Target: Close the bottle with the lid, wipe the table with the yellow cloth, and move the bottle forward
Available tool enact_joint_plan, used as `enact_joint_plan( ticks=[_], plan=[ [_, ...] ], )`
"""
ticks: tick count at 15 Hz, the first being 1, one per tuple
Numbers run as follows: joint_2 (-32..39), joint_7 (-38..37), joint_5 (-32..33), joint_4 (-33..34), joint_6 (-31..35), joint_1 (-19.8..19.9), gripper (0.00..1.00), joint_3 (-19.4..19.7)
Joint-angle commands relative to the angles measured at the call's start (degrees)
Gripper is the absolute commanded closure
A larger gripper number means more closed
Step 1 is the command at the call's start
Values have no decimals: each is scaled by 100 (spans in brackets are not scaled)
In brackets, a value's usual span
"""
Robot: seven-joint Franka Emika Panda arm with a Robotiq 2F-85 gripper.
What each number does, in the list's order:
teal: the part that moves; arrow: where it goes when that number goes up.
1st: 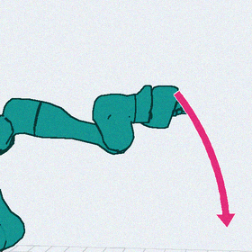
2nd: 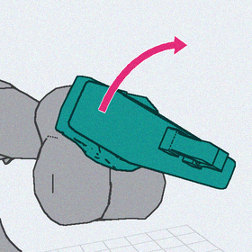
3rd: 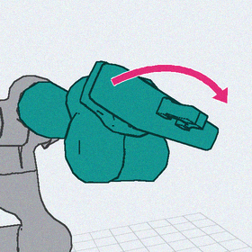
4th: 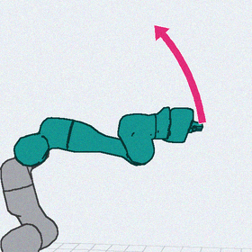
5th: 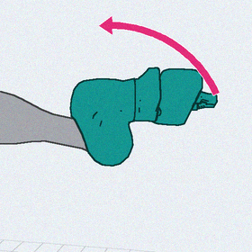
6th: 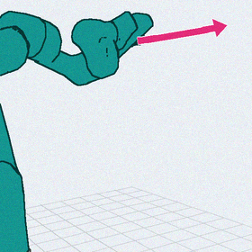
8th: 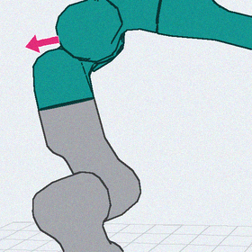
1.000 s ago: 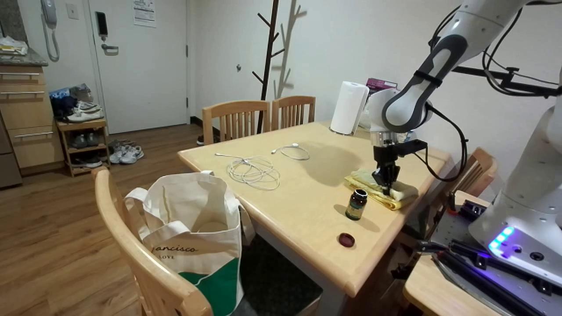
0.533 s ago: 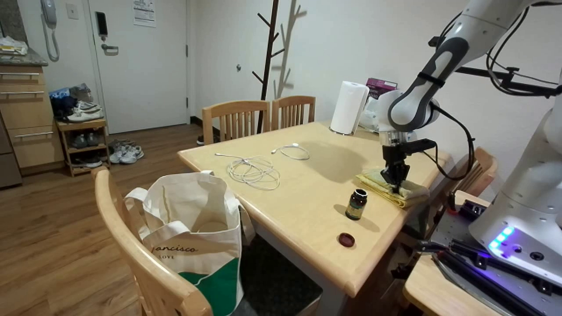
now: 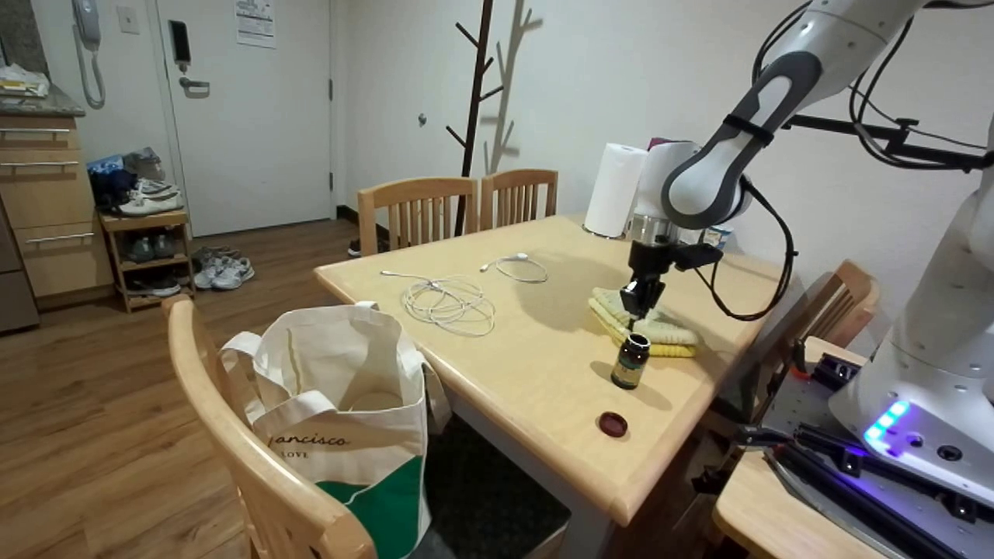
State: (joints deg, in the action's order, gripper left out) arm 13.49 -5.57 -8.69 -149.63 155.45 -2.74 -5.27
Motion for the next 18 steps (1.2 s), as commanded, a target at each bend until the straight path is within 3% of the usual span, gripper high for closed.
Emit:
enact_joint_plan(
  ticks=[1,5,9,18],
  plan=[
    [348,461,-30,604,117,-48,92,-251],
    [799,621,160,1203,-194,-37,92,-184],
    [1286,854,21,1361,-258,153,92,-154],
    [504,252,127,302,-375,166,92,395]
  ],
)
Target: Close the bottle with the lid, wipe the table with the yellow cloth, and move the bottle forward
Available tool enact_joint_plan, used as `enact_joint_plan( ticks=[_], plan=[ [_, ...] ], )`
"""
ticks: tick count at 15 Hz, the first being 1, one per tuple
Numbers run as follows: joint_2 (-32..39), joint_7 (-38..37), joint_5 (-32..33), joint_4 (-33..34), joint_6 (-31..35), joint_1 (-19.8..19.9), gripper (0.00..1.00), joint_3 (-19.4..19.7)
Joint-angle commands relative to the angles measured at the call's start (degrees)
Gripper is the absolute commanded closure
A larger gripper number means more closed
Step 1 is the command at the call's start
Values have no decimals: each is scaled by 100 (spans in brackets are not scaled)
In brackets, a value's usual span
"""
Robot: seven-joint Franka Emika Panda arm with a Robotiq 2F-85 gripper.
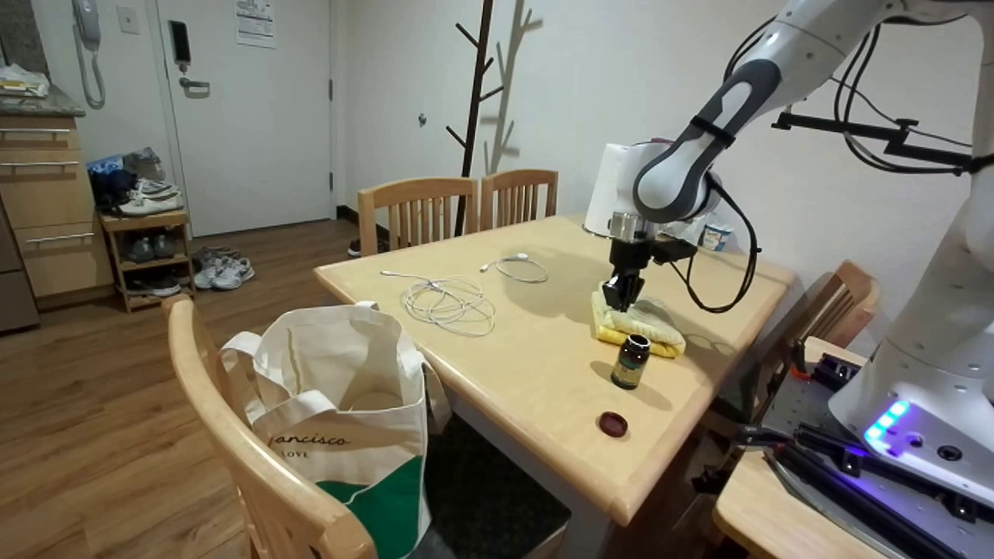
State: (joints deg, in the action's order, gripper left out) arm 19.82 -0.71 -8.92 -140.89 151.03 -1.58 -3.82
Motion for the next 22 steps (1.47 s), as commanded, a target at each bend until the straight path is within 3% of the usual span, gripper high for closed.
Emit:
enact_joint_plan(
  ticks=[1,7,12,14,17,22],
  plan=[
    [-200,-324,202,-692,42,35,92,352],
    [-444,-389,-11,-1227,47,186,92,552],
    [-569,379,-1130,-1077,372,524,92,9],
    [-593,551,-1279,-854,330,549,92,-76],
    [-637,133,-672,-444,49,400,92,202],
    [-451,34,-46,235,-290,486,92,607]
  ],
)
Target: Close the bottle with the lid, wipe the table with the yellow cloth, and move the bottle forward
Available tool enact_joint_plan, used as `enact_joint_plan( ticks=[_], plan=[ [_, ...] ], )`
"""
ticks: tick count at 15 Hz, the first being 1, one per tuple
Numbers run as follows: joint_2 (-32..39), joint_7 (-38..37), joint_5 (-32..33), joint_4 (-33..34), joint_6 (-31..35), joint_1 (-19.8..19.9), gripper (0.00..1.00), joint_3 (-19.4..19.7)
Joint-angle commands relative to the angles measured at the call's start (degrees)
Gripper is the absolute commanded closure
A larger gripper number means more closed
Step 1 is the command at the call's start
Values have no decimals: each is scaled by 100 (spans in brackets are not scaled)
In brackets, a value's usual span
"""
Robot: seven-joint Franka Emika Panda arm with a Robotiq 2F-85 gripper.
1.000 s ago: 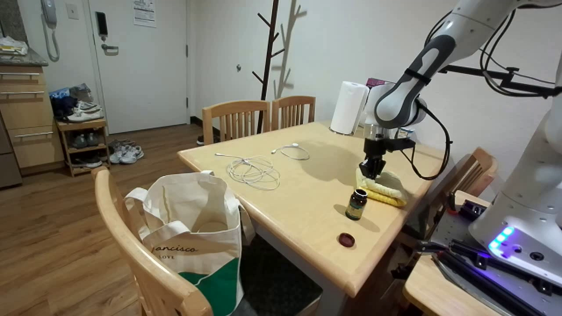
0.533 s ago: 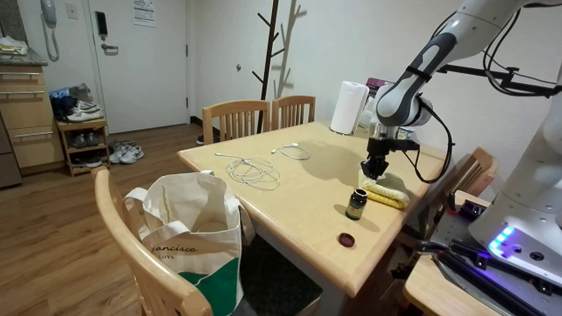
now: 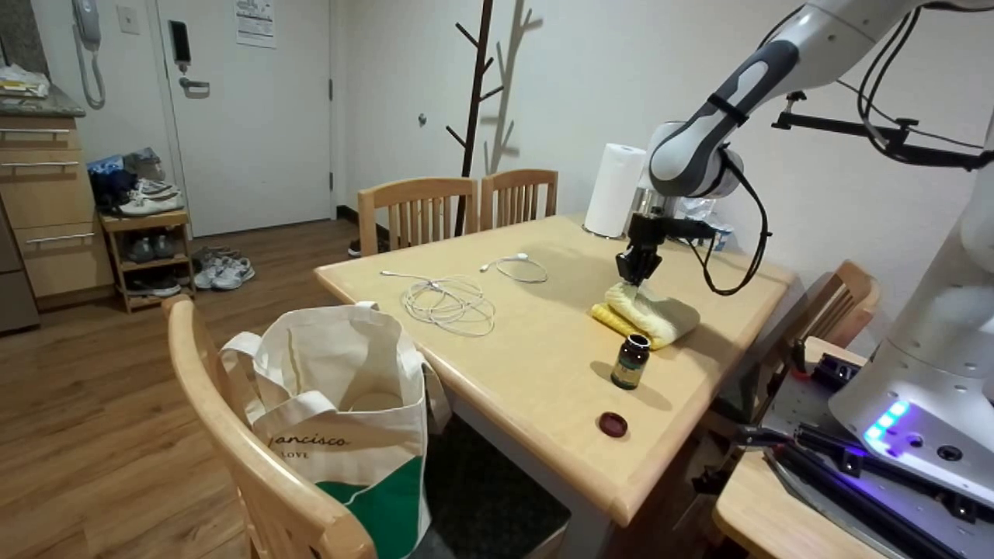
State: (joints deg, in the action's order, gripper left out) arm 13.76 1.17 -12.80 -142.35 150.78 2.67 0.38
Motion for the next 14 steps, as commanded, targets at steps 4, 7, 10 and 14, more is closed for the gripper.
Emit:
enact_joint_plan(
  ticks=[4,7,10,14],
  plan=[
    [503,-25,414,818,-443,171,92,357],
    [819,63,289,919,-380,236,92,286],
    [1102,91,90,845,-273,250,92,70],
    [990,80,-88,380,-147,318,92,-43]
  ],
)
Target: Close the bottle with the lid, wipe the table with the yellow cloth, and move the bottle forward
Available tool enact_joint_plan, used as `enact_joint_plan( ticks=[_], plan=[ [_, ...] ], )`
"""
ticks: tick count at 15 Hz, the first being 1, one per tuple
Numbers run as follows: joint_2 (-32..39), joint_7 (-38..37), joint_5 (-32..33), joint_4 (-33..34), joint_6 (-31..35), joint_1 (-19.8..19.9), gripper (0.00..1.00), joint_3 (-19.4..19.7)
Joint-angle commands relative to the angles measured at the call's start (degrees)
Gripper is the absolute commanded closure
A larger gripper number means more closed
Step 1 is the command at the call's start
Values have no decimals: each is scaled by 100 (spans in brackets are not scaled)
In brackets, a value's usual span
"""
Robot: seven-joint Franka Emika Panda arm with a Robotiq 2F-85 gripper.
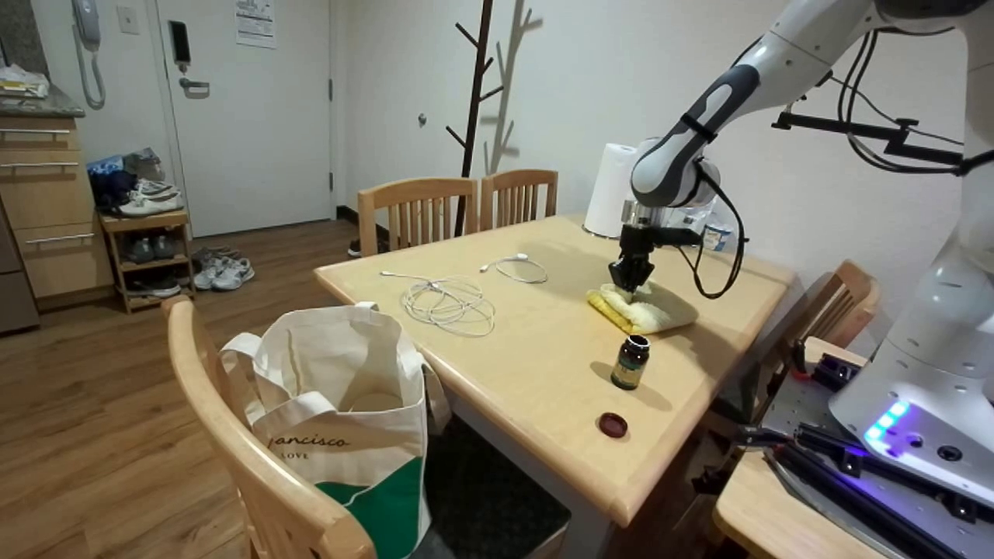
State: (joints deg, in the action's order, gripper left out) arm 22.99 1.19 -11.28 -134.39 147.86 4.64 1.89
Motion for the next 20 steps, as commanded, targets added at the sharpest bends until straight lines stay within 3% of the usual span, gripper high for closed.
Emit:
enact_joint_plan(
  ticks=[1,5,9,15,17,20],
  plan=[
    [3,40,-268,-552,165,125,92,-183],
    [-373,-15,-558,-1292,337,144,92,-163],
    [-771,-329,-311,-1859,258,-40,92,11],
    [-963,-311,-4,-1834,184,-270,92,-111],
    [-939,-299,52,-1770,151,-339,66,-149],
    [-1006,83,-252,-1752,159,-273,48,-372]
  ],
)
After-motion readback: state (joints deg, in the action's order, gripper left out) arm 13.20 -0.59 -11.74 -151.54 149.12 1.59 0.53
